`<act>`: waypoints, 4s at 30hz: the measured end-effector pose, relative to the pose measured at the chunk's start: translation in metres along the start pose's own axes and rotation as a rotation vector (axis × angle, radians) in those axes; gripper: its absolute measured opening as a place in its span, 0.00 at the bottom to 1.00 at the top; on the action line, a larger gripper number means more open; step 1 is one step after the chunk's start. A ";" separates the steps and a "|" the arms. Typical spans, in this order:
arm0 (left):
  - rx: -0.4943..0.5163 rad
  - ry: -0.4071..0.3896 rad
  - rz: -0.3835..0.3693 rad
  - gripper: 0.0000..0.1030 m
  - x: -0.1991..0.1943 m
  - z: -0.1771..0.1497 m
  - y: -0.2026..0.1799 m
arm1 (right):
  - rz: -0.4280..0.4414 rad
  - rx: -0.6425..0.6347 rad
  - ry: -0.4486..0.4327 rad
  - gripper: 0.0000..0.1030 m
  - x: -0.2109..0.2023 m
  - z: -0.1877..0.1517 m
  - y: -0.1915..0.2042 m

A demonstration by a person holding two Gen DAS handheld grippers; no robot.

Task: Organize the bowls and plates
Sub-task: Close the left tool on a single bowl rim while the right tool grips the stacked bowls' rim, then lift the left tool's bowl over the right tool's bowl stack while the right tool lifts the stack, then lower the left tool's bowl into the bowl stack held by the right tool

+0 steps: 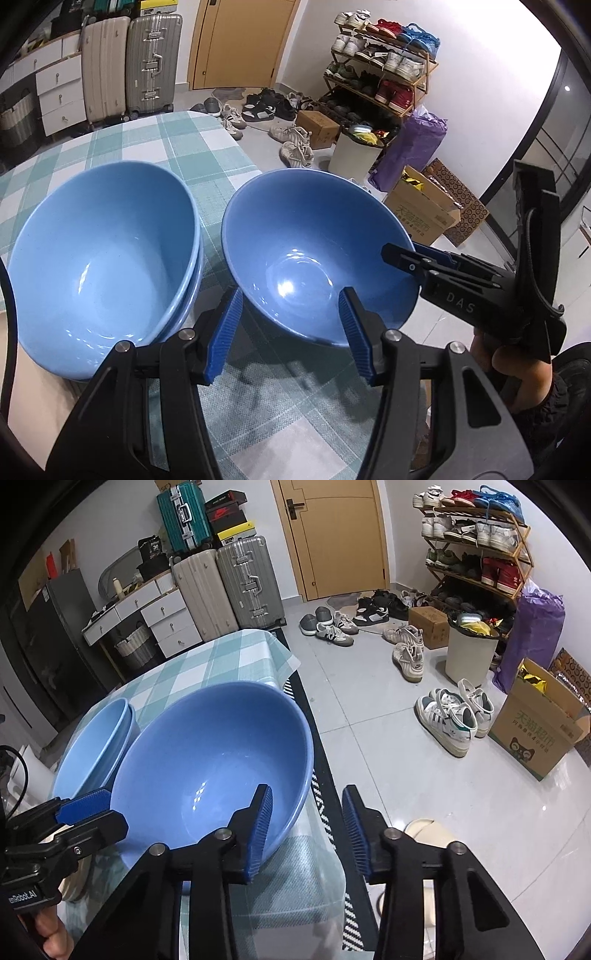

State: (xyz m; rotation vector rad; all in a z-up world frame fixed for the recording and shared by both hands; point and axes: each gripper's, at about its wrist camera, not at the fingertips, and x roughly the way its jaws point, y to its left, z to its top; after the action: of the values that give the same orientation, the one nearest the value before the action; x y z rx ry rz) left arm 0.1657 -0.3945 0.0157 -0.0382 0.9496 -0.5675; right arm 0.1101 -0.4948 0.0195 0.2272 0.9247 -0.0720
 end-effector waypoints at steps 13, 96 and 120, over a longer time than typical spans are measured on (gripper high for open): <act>0.022 -0.018 0.046 0.31 0.002 -0.002 0.003 | -0.007 -0.030 -0.001 0.20 0.001 0.000 0.008; -0.048 -0.275 0.114 0.31 -0.210 -0.021 0.083 | 0.031 -0.287 -0.144 0.22 -0.074 0.037 0.202; -0.108 -0.196 0.181 0.31 -0.159 -0.020 0.147 | 0.044 -0.327 -0.044 0.22 0.002 0.033 0.232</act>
State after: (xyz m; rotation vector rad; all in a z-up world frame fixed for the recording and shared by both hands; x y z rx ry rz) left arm 0.1441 -0.1893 0.0841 -0.1024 0.7825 -0.3382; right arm 0.1741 -0.2759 0.0745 -0.0574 0.8736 0.1142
